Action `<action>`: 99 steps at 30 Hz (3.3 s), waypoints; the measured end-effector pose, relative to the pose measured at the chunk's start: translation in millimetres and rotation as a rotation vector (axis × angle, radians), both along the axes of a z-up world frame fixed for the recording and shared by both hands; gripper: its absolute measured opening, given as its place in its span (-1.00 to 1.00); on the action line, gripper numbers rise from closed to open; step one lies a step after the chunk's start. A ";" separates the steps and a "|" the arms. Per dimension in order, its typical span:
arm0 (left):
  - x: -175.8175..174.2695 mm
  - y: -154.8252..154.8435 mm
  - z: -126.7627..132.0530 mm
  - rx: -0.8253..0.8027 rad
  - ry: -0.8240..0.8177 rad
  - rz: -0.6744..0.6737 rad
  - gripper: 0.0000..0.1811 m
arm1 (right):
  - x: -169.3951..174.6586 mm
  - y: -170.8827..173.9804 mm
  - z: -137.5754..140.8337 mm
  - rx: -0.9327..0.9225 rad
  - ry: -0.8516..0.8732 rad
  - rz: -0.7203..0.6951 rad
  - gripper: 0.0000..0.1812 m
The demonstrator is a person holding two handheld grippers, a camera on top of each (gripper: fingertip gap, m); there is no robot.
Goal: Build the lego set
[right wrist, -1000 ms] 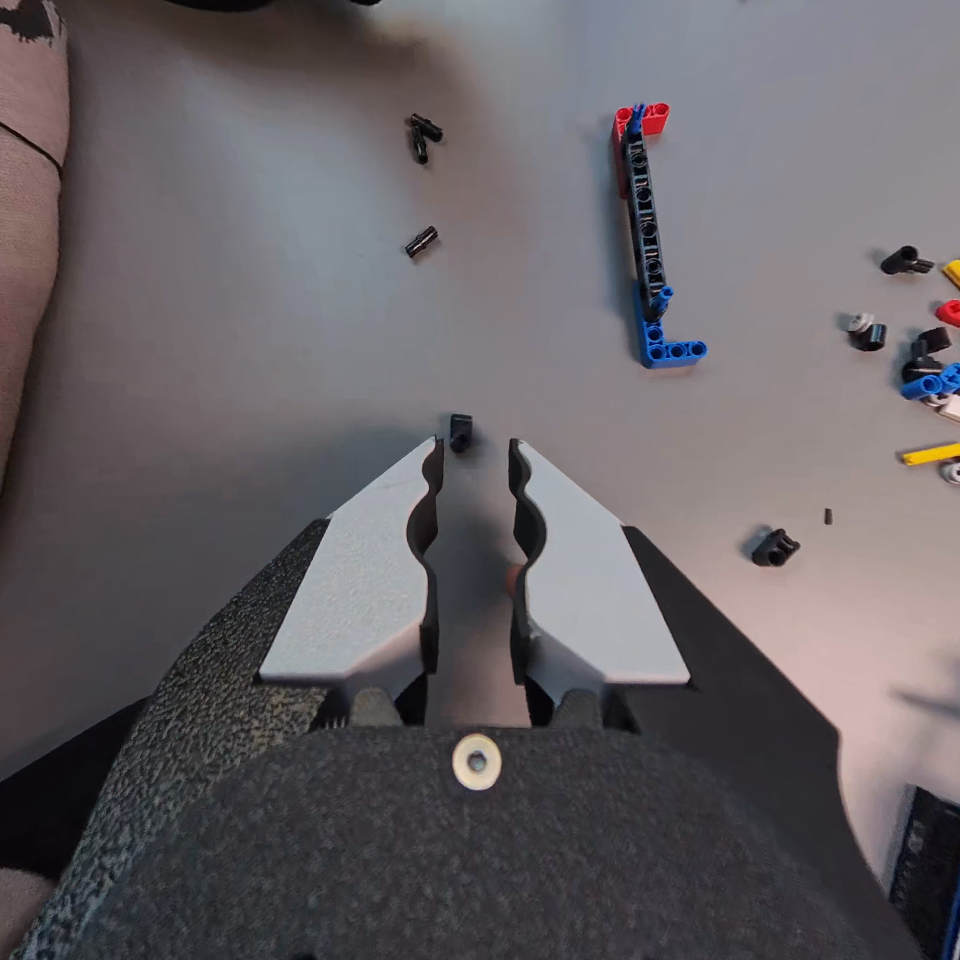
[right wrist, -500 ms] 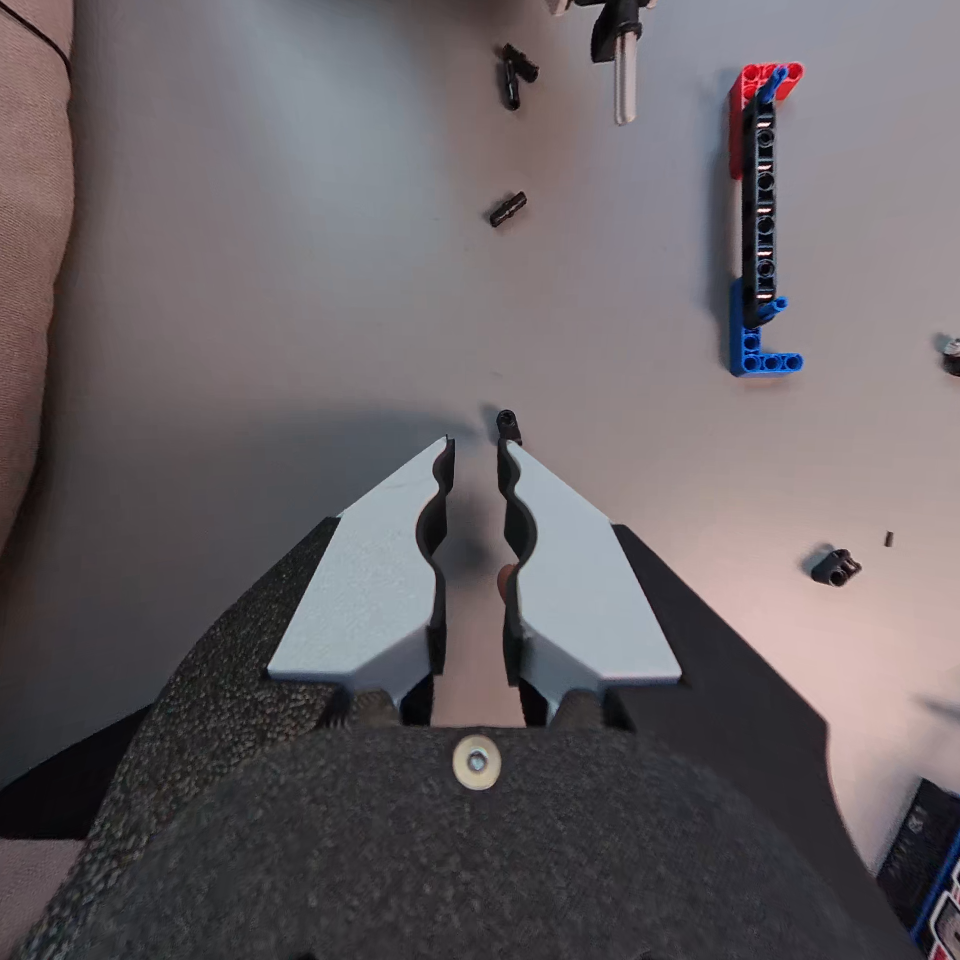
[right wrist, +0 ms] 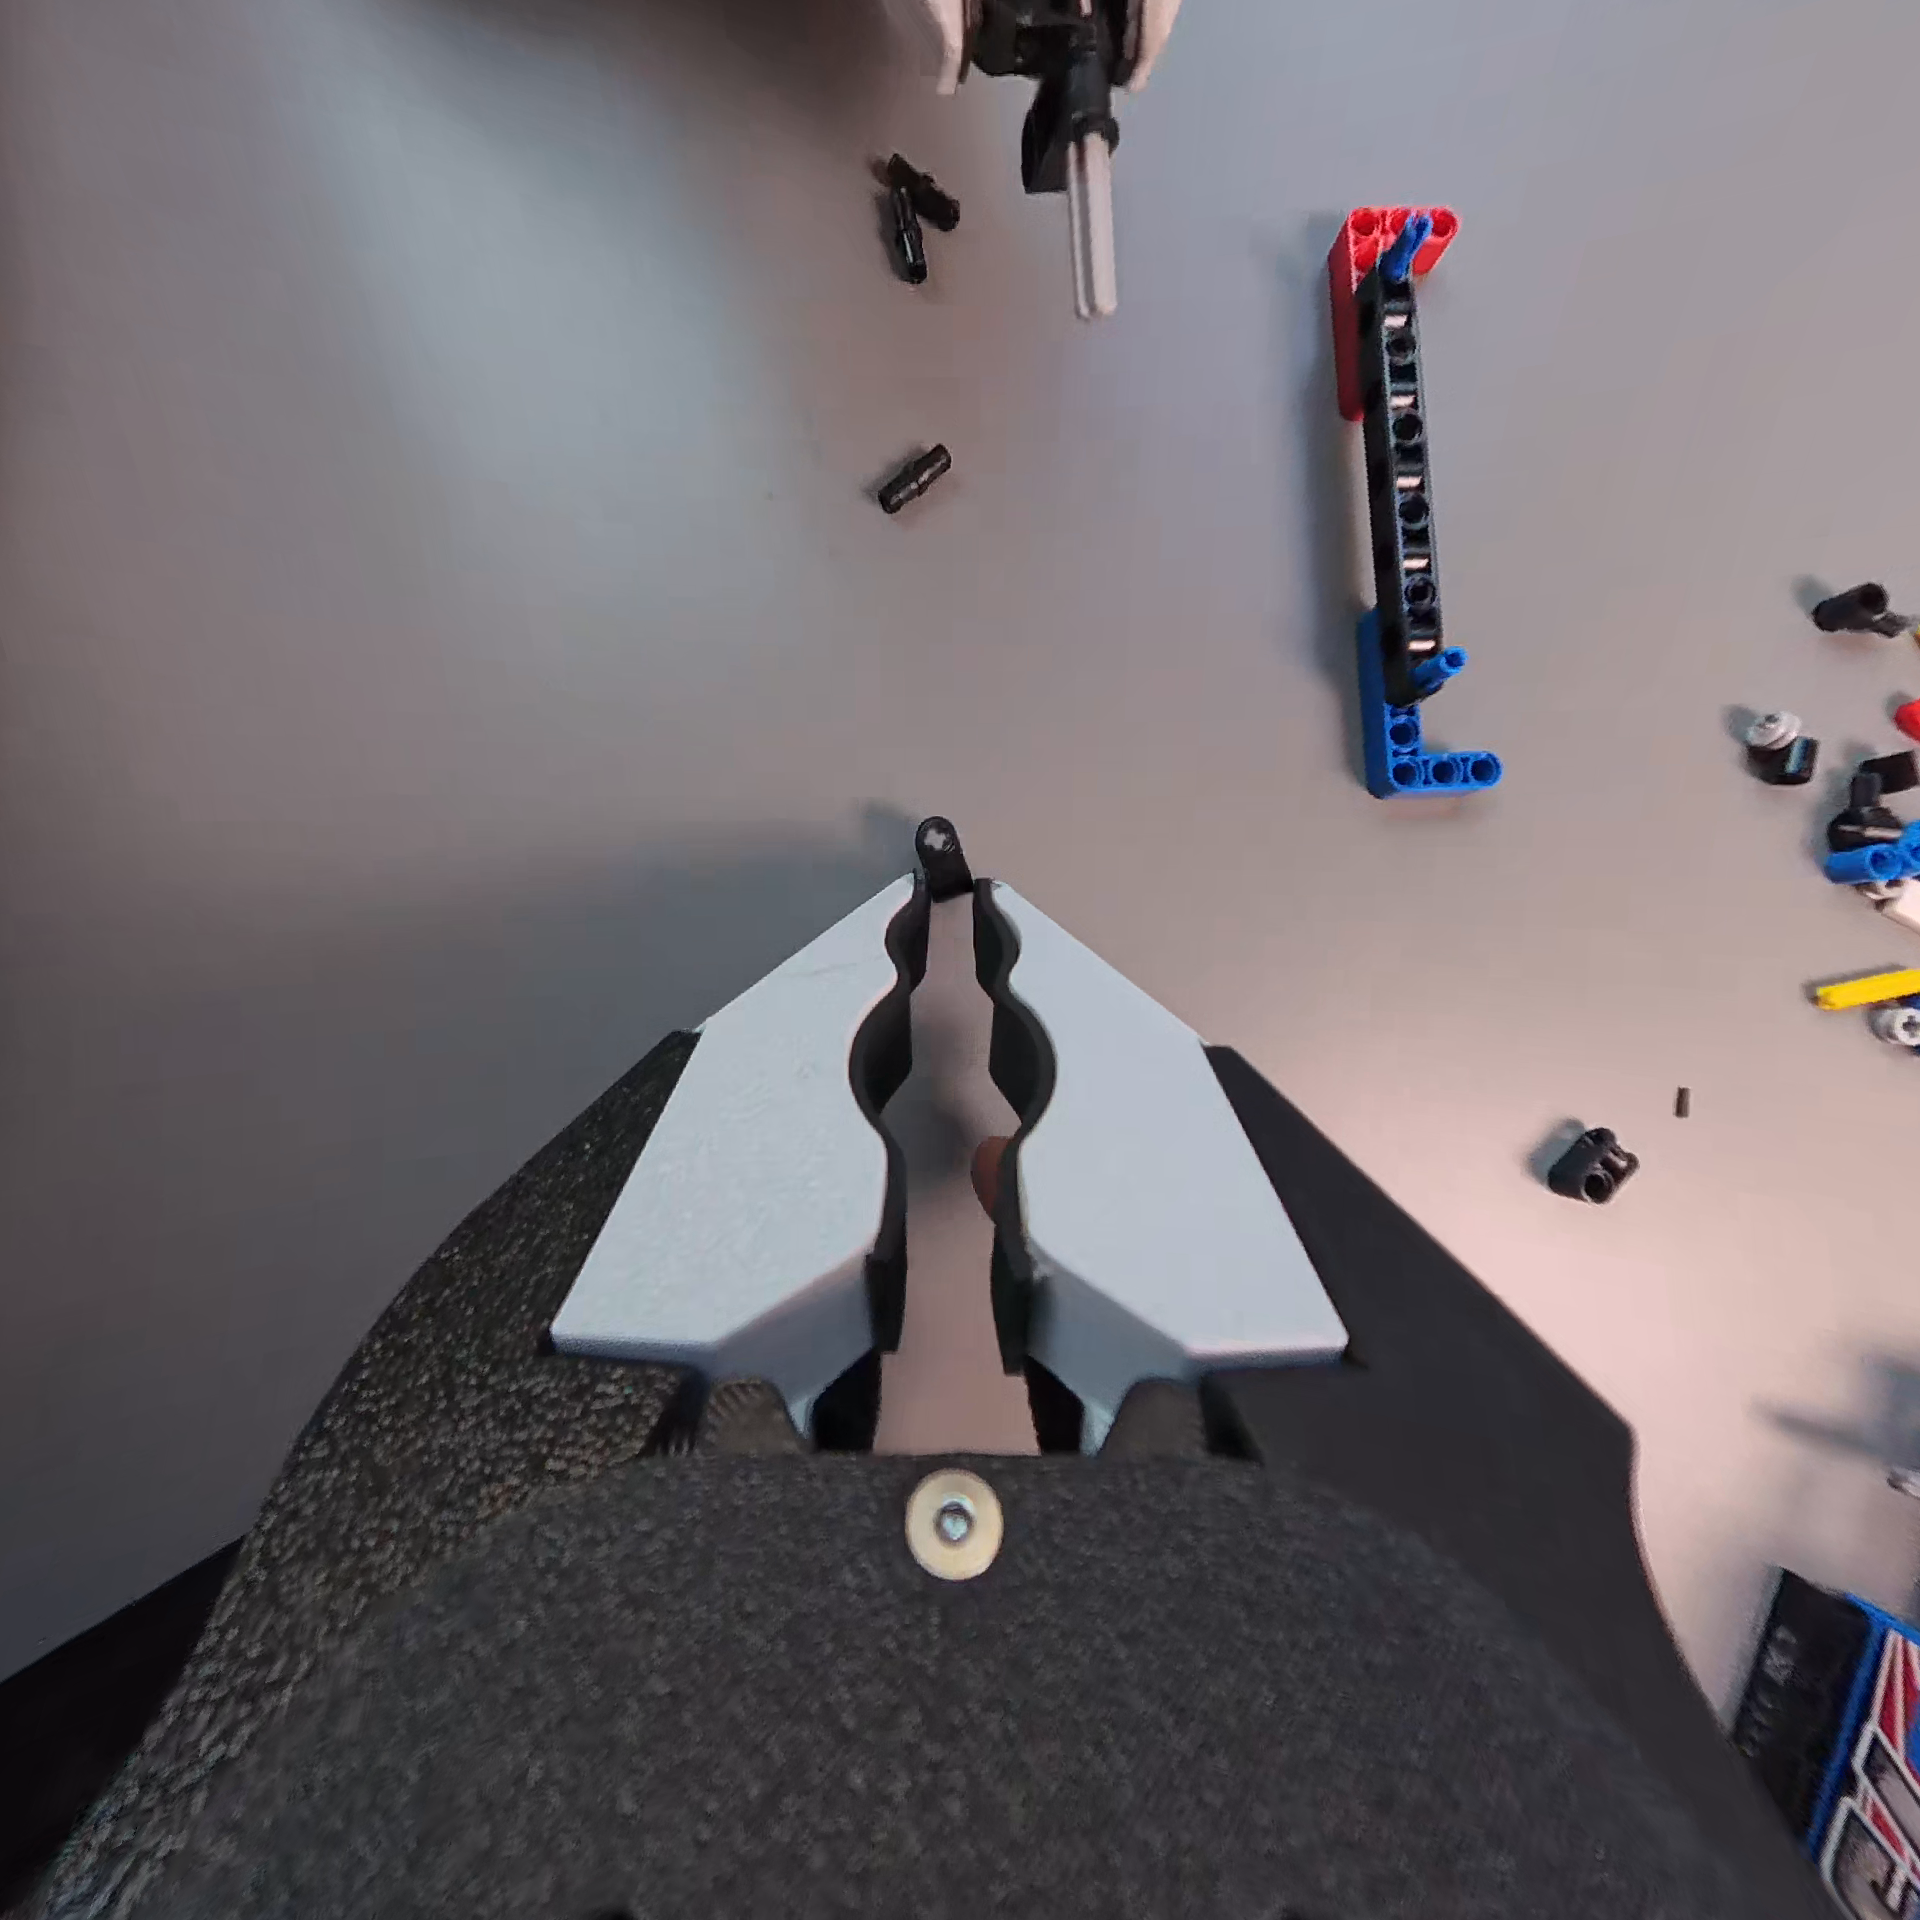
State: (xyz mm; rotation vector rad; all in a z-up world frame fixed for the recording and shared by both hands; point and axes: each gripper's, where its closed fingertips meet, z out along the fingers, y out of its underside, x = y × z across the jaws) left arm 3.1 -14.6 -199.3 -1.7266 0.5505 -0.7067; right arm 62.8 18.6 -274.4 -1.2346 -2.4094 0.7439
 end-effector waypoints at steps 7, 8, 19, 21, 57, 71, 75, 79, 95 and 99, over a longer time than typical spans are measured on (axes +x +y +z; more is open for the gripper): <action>0.6 0.5 -1.4 -0.016 -0.022 -0.006 -0.84 | -29.0 -4.4 39.8 0.084 0.311 0.027 -0.93; 1.3 0.4 -2.3 -0.021 -0.023 -0.009 -0.84 | -32.4 -6.4 44.5 0.097 0.353 0.037 -0.93; 10.3 -1.7 -9.2 -0.068 -0.034 -0.046 -0.84 | -40.7 -19.5 47.5 0.137 0.439 0.092 -0.93; 10.7 -1.9 -10.2 -0.072 -0.031 -0.049 -0.84 | -41.5 -19.2 48.0 0.140 0.449 0.090 -0.93; 11.8 -4.8 -19.3 -0.187 -0.035 -0.037 -0.84 | 17.2 7.7 9.2 0.216 -0.012 0.047 -0.76; 15.7 -6.4 -28.2 -0.205 0.010 -0.045 -0.84 | -1.0 4.5 4.3 0.215 0.012 0.229 -0.67; 14.2 -5.2 -31.2 -0.215 0.015 -0.039 -0.84 | -0.2 5.0 1.2 0.278 -0.087 0.418 -0.66; 10.0 -3.3 -31.4 -0.214 0.018 -0.025 -0.84 | 3.8 8.7 -6.7 0.327 -0.207 0.544 -0.70; 19.6 -8.7 -30.9 -0.205 0.034 -0.066 -0.84 | 6.4 3.1 -8.2 0.273 -0.227 0.410 -0.94; 16.3 -7.5 -25.3 -0.189 0.007 -0.052 -0.84 | 2.7 -2.3 -2.8 0.131 -0.213 0.277 -0.94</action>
